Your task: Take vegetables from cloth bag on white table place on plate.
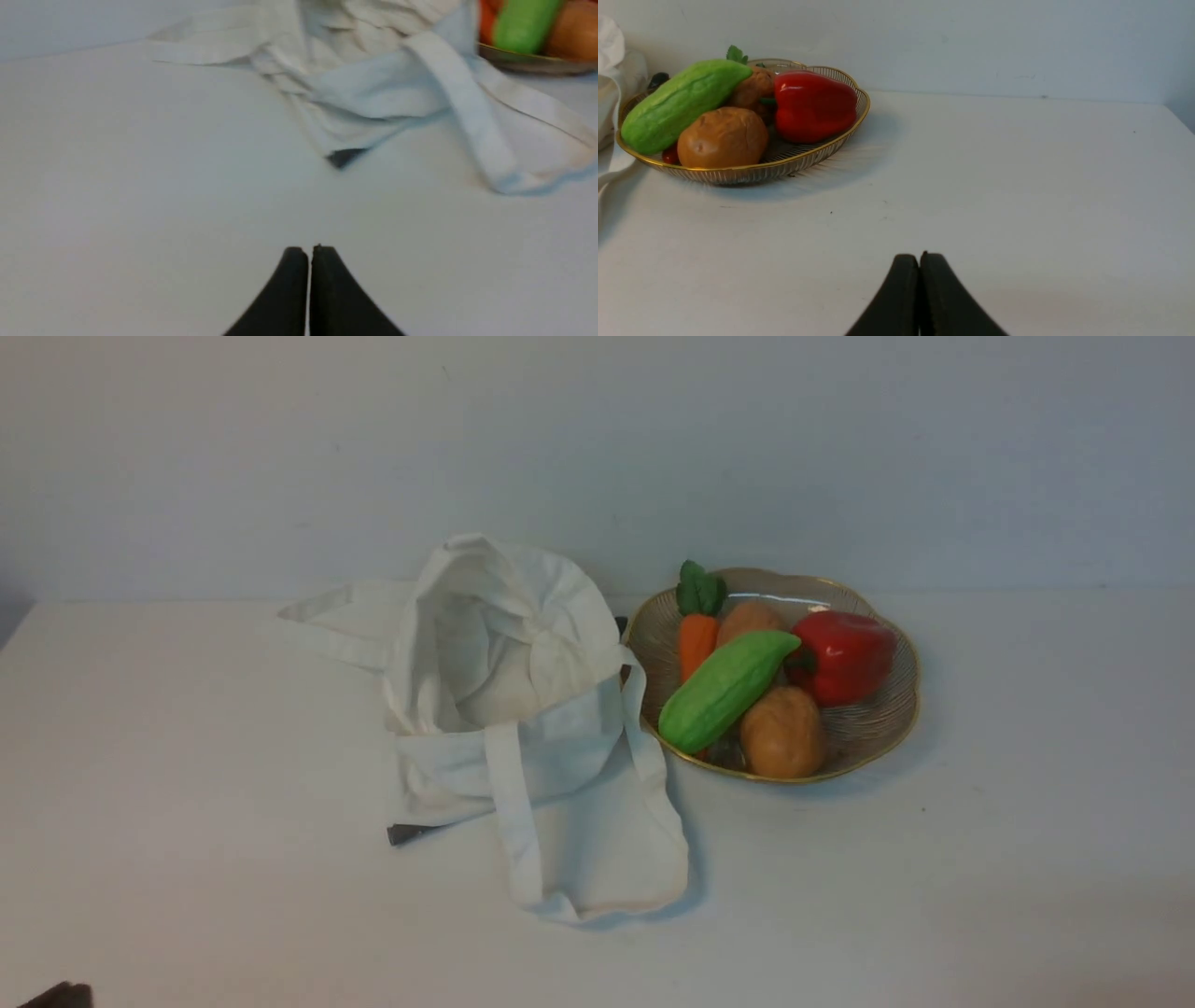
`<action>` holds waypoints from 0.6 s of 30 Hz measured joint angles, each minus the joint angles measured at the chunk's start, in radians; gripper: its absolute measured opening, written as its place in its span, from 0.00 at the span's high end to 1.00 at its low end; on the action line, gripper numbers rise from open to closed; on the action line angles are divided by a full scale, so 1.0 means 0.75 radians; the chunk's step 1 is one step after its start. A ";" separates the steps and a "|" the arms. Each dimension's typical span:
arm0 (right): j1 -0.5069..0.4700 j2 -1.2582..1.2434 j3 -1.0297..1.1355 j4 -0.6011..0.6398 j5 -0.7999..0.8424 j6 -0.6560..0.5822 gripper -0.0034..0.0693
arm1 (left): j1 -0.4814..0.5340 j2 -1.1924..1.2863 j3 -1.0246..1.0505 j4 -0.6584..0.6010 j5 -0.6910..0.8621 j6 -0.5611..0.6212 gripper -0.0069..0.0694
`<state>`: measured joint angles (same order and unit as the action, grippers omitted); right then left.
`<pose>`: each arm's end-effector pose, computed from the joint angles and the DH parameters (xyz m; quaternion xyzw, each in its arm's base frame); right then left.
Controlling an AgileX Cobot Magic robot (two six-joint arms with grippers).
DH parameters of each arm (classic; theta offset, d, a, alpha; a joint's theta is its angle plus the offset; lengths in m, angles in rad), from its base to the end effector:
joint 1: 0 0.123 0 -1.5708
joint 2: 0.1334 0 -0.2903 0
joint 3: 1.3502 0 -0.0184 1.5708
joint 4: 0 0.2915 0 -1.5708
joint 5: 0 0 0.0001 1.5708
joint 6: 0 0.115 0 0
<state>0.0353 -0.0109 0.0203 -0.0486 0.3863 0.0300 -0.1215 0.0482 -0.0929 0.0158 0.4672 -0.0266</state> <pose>0.1106 0.0018 0.1645 -0.0149 0.8071 -0.0014 0.5903 0.1089 -0.0125 0.1941 0.0423 0.8141 -0.0359 0.5781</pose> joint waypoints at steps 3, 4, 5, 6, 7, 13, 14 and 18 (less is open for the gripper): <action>0.000 0.000 0.000 0.000 0.000 0.000 0.97 | 0.187 -0.073 0.059 0.000 -0.025 0.001 0.92; 0.000 0.000 0.000 0.000 0.000 0.000 0.97 | 0.213 -0.076 0.065 0.000 -0.028 0.001 0.92; 0.000 0.000 0.000 0.000 0.000 0.000 0.97 | 0.233 -0.078 0.071 0.001 -0.034 0.001 0.92; 0.000 0.000 0.000 0.000 0.000 0.000 0.97 | 0.240 -0.078 0.074 0.003 -0.037 0.001 0.92; 0.000 0.000 0.000 0.000 0.000 0.000 0.97 | 0.239 -0.078 0.073 0.004 -0.037 0.006 0.92; 0.000 0.000 0.000 0.000 0.000 0.000 0.97 | 0.165 -0.078 0.073 0.010 -0.029 0.054 0.92; 0.000 0.000 0.000 0.000 0.000 0.000 0.97 | 0.133 -0.078 0.073 0.012 -0.019 0.059 0.92; 0.000 0.000 0.000 0.000 0.000 0.000 0.97 | 0.082 -0.078 0.075 0.013 -0.002 0.061 0.92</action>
<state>0.0353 -0.0109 0.0203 -0.0486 0.3863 0.0300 -0.0600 -0.0103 -0.0366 0.0258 0.4653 0.0188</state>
